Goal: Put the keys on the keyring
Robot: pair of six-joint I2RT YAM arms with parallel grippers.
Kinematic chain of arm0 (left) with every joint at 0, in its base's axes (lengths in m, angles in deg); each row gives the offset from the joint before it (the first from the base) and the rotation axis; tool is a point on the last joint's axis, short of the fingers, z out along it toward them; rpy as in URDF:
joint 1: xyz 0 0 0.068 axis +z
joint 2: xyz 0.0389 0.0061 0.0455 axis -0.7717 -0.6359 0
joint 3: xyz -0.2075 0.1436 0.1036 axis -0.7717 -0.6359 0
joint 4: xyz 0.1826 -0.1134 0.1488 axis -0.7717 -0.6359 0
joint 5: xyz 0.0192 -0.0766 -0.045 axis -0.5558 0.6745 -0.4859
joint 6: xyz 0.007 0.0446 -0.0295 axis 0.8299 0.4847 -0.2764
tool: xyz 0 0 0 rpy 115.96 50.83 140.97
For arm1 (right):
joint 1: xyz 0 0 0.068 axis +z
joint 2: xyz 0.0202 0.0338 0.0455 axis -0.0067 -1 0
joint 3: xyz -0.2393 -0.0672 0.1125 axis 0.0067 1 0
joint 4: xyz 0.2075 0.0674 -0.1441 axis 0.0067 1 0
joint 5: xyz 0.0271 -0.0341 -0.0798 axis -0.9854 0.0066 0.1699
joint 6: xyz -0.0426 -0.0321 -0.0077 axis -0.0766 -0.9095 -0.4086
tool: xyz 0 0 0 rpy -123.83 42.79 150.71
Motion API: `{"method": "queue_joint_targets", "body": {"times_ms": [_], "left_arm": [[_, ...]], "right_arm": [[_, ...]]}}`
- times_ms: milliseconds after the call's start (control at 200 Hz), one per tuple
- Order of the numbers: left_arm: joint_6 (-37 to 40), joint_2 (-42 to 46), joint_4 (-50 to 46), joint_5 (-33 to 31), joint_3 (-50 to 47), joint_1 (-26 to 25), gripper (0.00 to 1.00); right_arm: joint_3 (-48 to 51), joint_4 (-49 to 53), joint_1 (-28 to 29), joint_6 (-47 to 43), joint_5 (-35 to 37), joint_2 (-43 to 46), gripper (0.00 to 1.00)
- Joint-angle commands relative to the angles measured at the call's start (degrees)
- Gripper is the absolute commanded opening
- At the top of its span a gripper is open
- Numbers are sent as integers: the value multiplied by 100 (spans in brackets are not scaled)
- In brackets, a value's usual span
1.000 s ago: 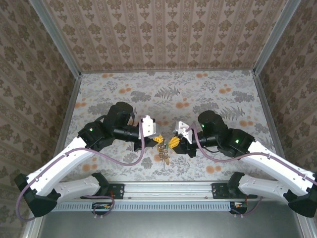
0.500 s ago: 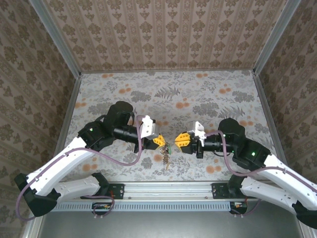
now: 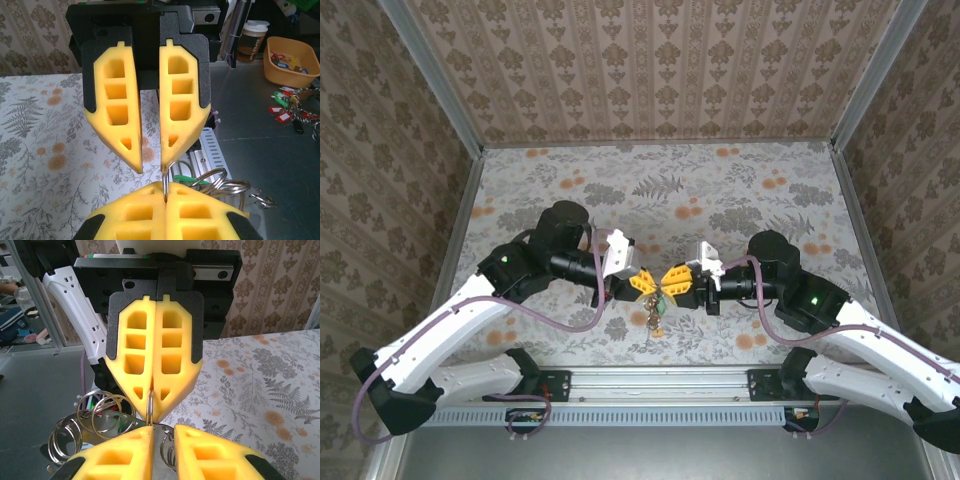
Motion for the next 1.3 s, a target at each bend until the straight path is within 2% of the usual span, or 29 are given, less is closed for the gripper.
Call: {"method": "queue_joint_targets", "body": {"times_ms": [0,395,640,1080,1190,1295], "left_arm": [[-80,-20,307,154,223,-32,0],[-73,53,265,38,187,-27,0],[-72,37,349,26,140,-21,0],[-157,156,482,104,95,3,0],[-177,157,528,141,87,17,0],[-204,165,546,145,85,16,0]], "right_arm": [[-91,-268,2,-10,-347,-34,20],[-258,279,6,-136,4,373,21],[-180,-278,18,219,-367,149,21],[162,-700,50,326,-262,-46,14],[179,-680,68,319,-269,-62,16],[210,-680,62,317,-224,-38,22]]}}
